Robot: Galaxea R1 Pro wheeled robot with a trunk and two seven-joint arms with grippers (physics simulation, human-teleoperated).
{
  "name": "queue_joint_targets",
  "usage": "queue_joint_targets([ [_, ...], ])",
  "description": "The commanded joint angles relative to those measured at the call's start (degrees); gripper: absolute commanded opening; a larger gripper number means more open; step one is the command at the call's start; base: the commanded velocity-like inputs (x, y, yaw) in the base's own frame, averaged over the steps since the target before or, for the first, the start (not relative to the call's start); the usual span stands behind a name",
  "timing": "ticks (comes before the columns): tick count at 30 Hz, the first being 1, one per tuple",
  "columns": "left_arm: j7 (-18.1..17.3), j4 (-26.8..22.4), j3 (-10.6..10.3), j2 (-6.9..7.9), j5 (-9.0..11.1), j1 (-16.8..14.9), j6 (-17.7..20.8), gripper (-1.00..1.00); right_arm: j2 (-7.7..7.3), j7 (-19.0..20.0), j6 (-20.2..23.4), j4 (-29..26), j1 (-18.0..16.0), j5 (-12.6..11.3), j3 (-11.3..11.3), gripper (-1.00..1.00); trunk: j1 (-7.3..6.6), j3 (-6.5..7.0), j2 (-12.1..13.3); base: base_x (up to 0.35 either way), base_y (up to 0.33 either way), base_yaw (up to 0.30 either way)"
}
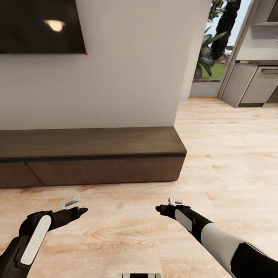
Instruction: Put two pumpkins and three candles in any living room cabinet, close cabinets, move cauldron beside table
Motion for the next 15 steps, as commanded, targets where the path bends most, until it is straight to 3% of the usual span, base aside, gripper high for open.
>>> queue_joint_targets([
  [1, 0.59, -0.04, 0.02, 0.0, 0.59, -0.03, 0.4, 1.0, -0.07, -0.29, 0.17, -0.15, -0.03, -0.37, 0.35, 1.0, -0.03, 0.18, 0.0, 0.0, 0.0, 0.0],
  [15, 0.97, 0.43, 0.08, 0.12, 0.37, -0.14, 1.02, 1.0, -0.34, 0.03, 4.91, -0.15, -0.03, -0.46, 0.04, 1.0, -0.39, 3.28, 0.18, 0.0, 0.0, 0.0],
])
